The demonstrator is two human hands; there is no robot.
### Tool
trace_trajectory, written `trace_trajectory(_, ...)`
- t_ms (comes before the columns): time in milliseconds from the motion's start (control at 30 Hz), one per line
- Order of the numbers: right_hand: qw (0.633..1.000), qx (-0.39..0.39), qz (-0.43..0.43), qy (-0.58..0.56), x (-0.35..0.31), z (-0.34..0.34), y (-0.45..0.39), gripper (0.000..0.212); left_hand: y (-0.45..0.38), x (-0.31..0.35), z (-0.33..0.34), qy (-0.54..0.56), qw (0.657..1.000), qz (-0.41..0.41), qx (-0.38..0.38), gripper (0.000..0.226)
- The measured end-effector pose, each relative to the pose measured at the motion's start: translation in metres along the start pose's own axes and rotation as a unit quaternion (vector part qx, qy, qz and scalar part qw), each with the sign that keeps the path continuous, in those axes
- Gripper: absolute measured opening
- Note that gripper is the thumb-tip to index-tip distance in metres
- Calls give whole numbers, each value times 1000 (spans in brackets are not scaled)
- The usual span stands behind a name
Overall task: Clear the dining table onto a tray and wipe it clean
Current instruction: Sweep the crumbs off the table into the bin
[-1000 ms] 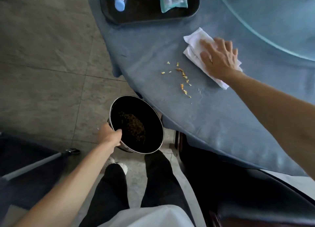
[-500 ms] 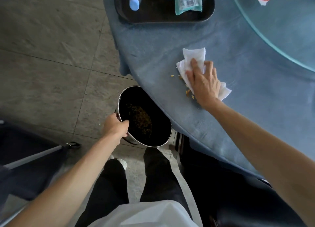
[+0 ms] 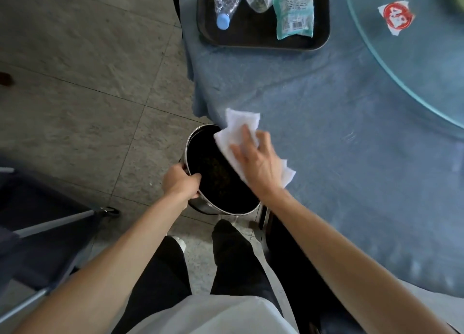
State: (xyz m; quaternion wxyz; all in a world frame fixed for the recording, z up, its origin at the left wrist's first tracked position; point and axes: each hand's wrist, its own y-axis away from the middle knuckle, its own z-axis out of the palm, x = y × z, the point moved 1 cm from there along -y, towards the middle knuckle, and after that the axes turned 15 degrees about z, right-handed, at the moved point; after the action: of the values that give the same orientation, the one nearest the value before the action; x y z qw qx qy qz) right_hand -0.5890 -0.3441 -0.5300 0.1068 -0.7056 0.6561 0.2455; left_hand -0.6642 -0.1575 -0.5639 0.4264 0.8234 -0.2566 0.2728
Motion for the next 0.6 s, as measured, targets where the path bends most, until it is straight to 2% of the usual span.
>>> trace_trajectory(100,993,97,57,29,38,-40,-49,54,1,1,3,-11,1000,-1,1,17)
trace_trajectory(167,984,133,104,56,66,-58,-81,53,4,1,5,-17,1000,1,1,18)
trace_trajectory(267,973,131,158,101,91,-56,-99,52,8,1,8,-15,1000,2,6,17)
trace_trajectory(333,974,122,157,112,86,-36,-85,49,10,-1,9,-5,1000,3,8,16)
trace_trajectory(400,982,106,115,105,68,-12,-60,44,12,-4,11,12,1000,-1,12,16)
trace_trajectory(467,990,78,57,106,47,8,-32,49,14,-6,11,14,1000,-8,15,15)
trace_trajectory(533,991,48,-27,120,28,24,-8,60,16,-6,11,24,1000,-14,15,14)
trace_trajectory(600,978,-6,-118,172,12,34,14,57,18,-6,10,38,999,-18,15,15)
